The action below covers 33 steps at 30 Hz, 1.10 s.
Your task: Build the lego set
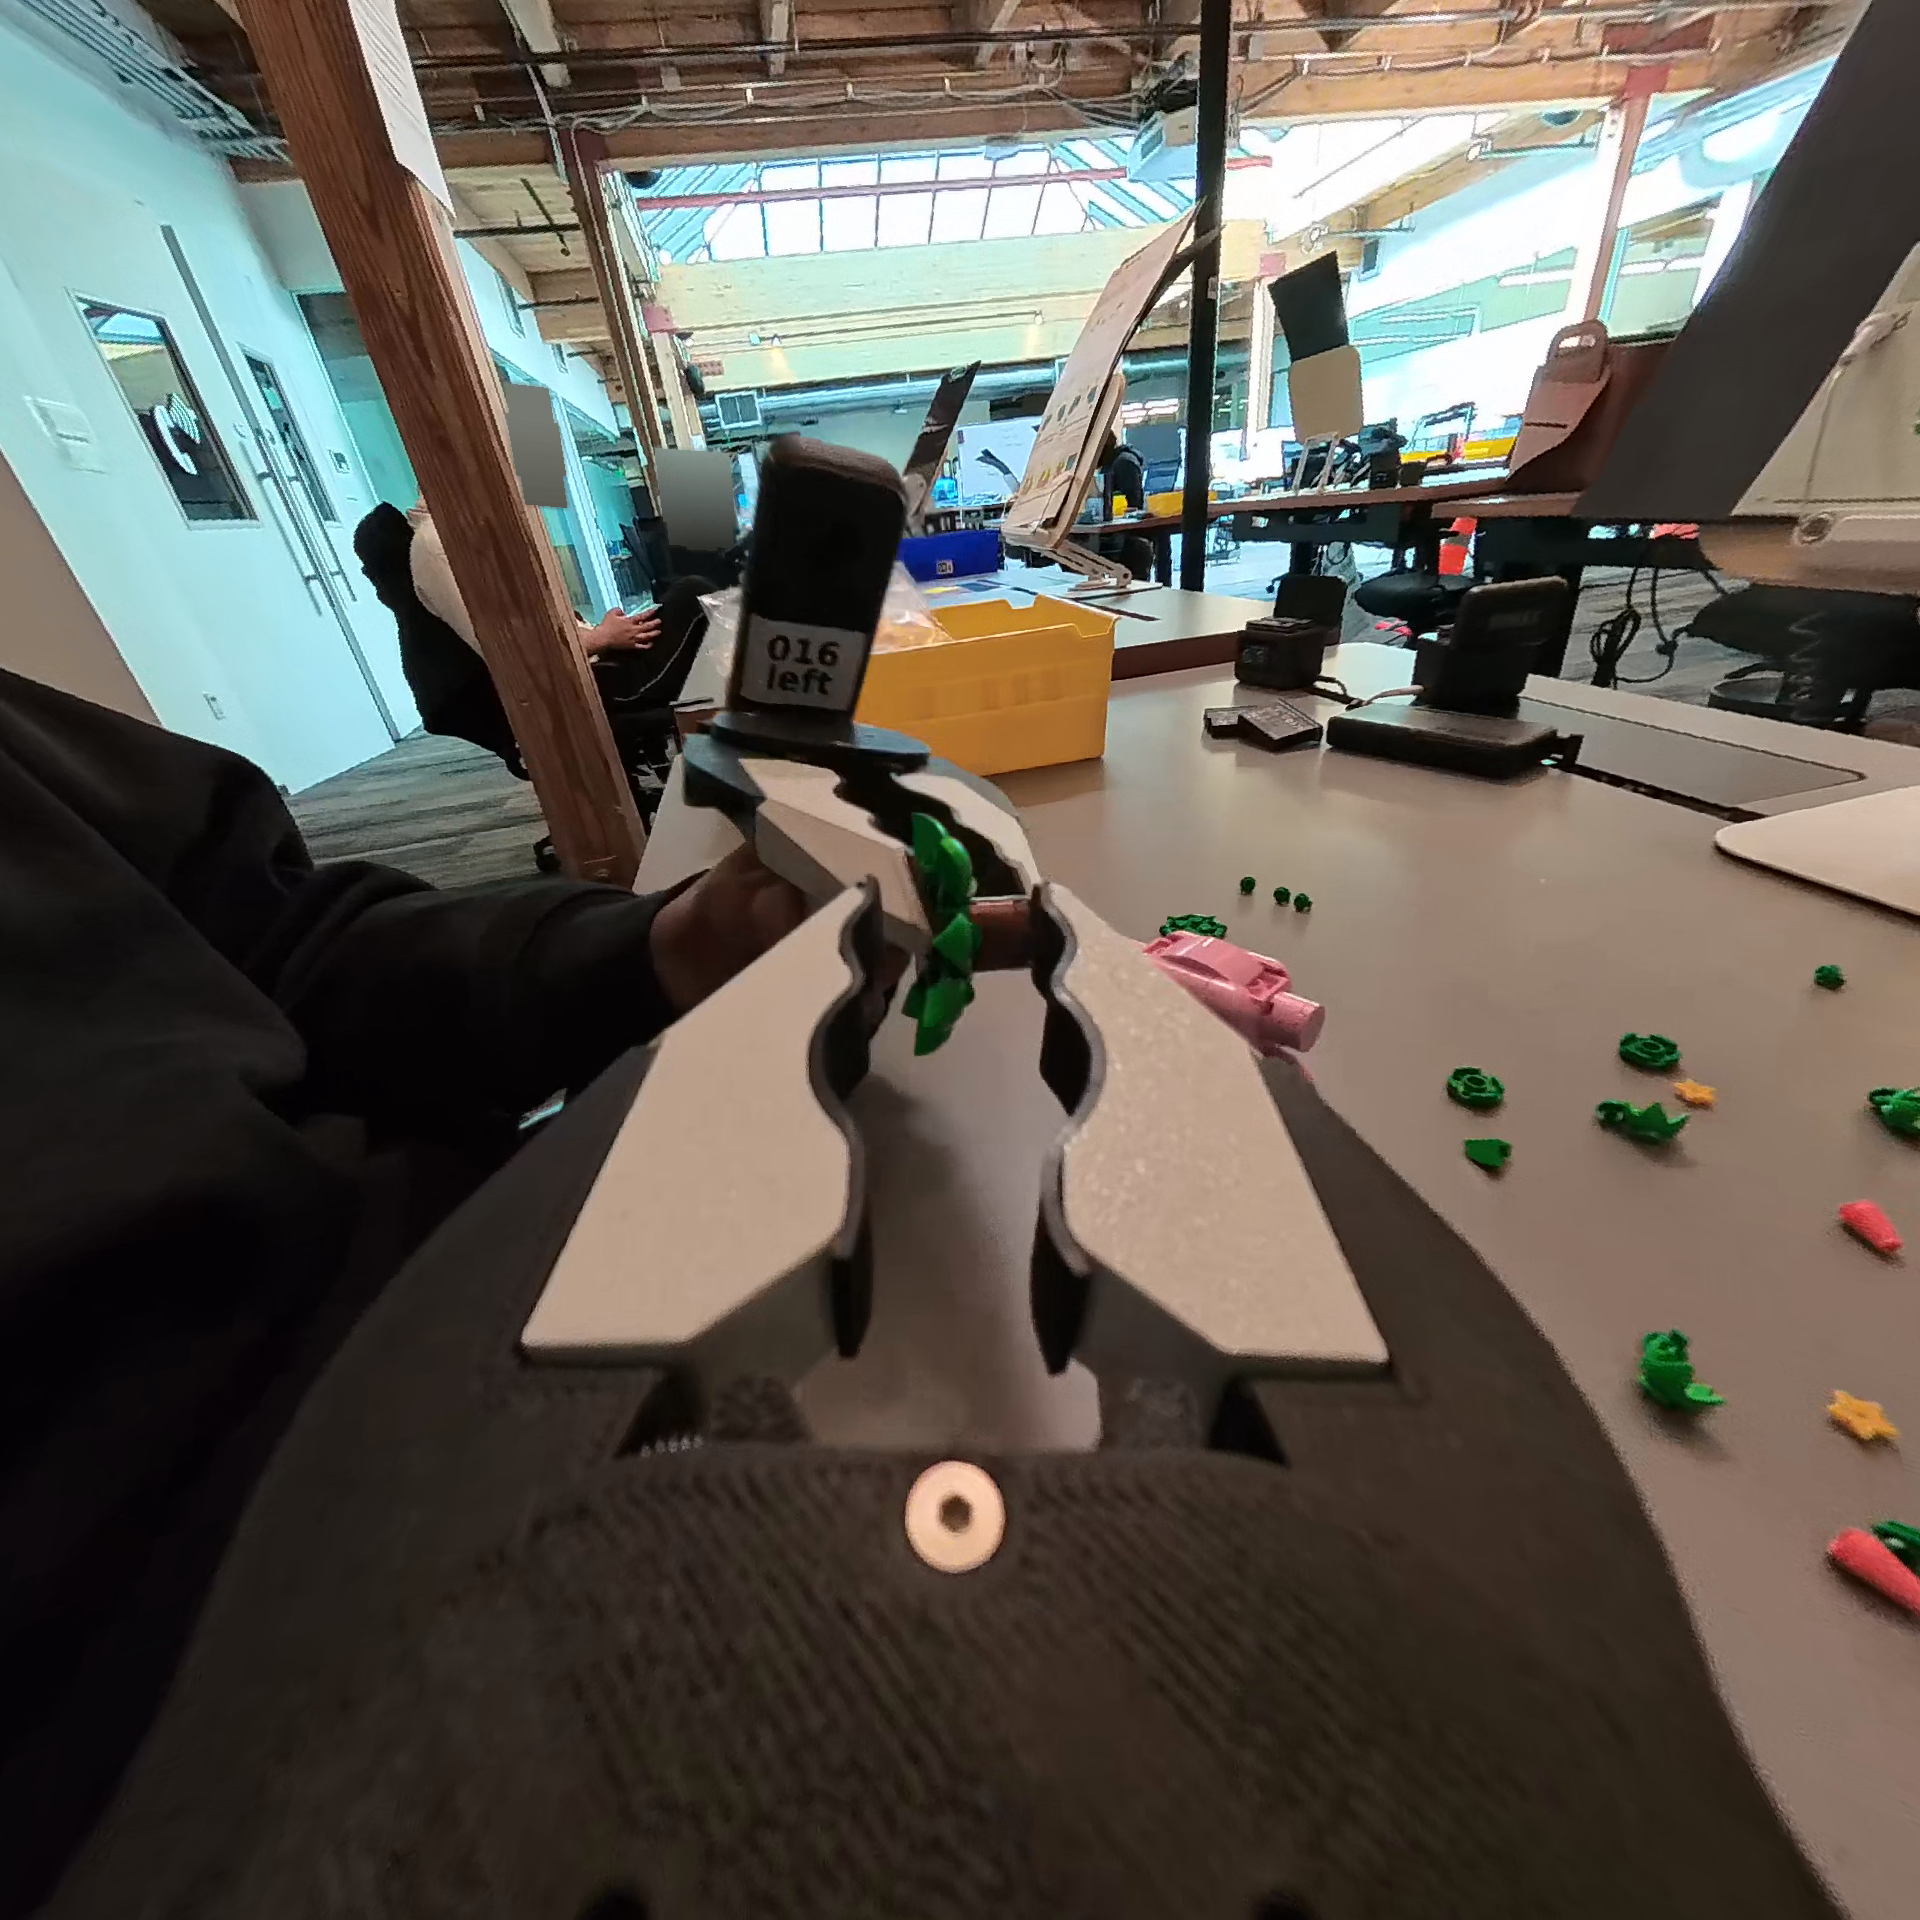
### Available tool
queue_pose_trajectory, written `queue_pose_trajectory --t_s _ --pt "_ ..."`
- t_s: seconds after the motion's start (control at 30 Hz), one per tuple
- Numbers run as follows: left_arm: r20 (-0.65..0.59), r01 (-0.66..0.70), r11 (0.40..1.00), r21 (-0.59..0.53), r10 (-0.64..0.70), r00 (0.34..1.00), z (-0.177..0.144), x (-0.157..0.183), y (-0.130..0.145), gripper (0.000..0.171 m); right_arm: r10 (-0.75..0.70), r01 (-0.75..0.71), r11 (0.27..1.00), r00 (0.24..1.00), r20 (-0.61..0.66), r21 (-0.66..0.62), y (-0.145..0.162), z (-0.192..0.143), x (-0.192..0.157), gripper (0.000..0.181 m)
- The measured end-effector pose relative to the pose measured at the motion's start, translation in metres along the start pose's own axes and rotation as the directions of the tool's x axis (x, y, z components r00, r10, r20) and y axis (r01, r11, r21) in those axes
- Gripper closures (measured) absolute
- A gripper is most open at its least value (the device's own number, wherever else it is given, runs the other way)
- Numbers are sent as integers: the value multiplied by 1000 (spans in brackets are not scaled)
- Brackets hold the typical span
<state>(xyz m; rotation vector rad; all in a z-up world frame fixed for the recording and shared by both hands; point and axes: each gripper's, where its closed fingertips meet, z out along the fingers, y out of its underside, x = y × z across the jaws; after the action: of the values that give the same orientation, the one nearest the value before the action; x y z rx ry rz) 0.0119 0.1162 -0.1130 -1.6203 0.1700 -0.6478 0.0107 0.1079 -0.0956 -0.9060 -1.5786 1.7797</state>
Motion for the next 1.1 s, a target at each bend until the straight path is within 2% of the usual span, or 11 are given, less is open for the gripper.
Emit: queue_pose_trajectory --t_s 0.2,0.3,0.43,0.53,0.67,0.73,0.8,0.9,0.97,1.1 --pt "76 -162 985 -53 165 983 3 1 5 152 -70 70 997 998 2 -22 2 -1 -3 164" --pt "76 -196 978 -66 201 977 5 4 7 152 -102 102 993 995 14 -52 6 -1 -6 173" --pt "60 -195 979 -55 198 978 4 6 5 152 -162 162 984 987 5 -67 6 -1 -9 175" --pt "28 -190 981 -27 190 981 4 11 2 149 -193 192 981 981 -12 -33 -1 -3 -10 175" --pt "-16 -178 984 -2 178 984 5 18 0 135 -202 201 979 979 28 44 -13 -7 -20 175" --pt "-29 -198 980 14 198 980 5 22 -2 134 -271 267 960 962 42 82 -18 -8 -28 175" --pt "-41 -223 974 35 225 974 4 27 -5 136 -365 361 926 930 25 111 -21 -8 -35 176" --pt "-54 -277 959 61 280 958 1 35 -9 149 -444 441 889 896 -1 123 -22 -7 -41 175" --pt "-50 -331 940 80 335 941 -1 41 -11 159 -454 450 884 891 4 129 -22 -6 -43 175" --pt "-16 -422 902 93 425 905 -2 47 -13 156 -426 417 896 904 35 151 -24 -8 -47 175"
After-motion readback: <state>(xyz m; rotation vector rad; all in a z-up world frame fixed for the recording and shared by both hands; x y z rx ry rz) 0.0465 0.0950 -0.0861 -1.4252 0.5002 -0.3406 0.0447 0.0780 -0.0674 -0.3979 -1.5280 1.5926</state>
